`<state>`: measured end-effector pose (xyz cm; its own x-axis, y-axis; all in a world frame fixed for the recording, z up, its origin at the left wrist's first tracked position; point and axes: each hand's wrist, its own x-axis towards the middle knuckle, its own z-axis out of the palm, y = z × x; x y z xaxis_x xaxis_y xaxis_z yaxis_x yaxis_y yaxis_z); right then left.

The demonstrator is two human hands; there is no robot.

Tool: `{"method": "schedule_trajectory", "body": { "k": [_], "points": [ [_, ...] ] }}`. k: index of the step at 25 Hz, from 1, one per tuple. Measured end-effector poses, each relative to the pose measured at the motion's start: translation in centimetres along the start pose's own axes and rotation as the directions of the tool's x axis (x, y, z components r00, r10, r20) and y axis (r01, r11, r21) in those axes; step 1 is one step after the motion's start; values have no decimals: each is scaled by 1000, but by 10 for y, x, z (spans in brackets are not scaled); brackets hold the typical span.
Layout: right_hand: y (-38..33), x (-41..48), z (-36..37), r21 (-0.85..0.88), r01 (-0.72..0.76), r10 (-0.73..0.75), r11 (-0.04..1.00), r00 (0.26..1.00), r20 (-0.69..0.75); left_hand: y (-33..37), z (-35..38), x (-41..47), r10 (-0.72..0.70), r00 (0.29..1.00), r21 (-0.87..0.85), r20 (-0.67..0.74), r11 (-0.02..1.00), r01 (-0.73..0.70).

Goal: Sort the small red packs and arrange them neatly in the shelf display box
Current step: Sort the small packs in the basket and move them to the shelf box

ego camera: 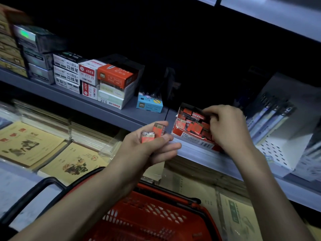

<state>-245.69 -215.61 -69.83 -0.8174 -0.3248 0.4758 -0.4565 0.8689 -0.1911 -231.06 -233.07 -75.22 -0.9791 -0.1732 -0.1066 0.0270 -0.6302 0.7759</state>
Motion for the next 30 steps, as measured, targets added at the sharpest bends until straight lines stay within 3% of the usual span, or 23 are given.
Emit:
{"method": "schedule_trajectory", "body": {
  "k": [3, 6, 8, 11, 14, 15, 17, 20, 23, 26, 28, 30],
  "points": [
    [-16, -24, -19, 272, -62, 81, 960, 995, -59, -1, -2, 0, 90, 994, 288, 60, 952, -104],
    [-46, -60, -30, 599, -197, 114, 776, 978, 174, -6, 0, -1, 139, 987, 456, 76, 876, -158],
    [-58, -75, -29, 659, -258, 53, 706, 948, 314, -10, 3, -3, 169, 981, 538, 98, 820, -196],
    [-57, -81, -25, 660, -246, 40, 710, 949, 311, -13, 7, -6, 239, 963, 663, 126, 702, -261],
    [-38, -73, -27, 661, -264, 197, 703, 965, 176, -16, 8, -2, 147, 989, 580, -3, 806, -118],
    [-30, -68, -29, 654, -267, 266, 708, 958, 103, -16, 9, 2, 61, 996, 508, -64, 861, -20],
    [-16, -54, -31, 530, -223, 318, 818, 944, -94, -14, 12, 9, -90, 986, 339, -140, 931, 134],
    [1, -32, -23, 213, -133, 187, 968, 948, -259, -11, 16, 14, -120, 979, 245, -164, 956, 158],
    [10, -17, -11, -9, -115, 111, 993, 969, -220, -13, 12, 15, -60, 982, 273, -178, 956, 107],
    [14, -12, 0, -153, -96, 94, 983, 995, -21, -17, 5, 17, -14, 986, 215, -165, 975, 50],
    [14, -14, 1, -165, -56, 62, 985, 998, 28, -17, 2, 17, -3, 993, 137, -122, 990, 20],
    [13, -22, -7, -118, -18, 13, 993, 999, -41, -17, -1, 14, 0, 998, 193, -57, 981, 11]
  ]
}}
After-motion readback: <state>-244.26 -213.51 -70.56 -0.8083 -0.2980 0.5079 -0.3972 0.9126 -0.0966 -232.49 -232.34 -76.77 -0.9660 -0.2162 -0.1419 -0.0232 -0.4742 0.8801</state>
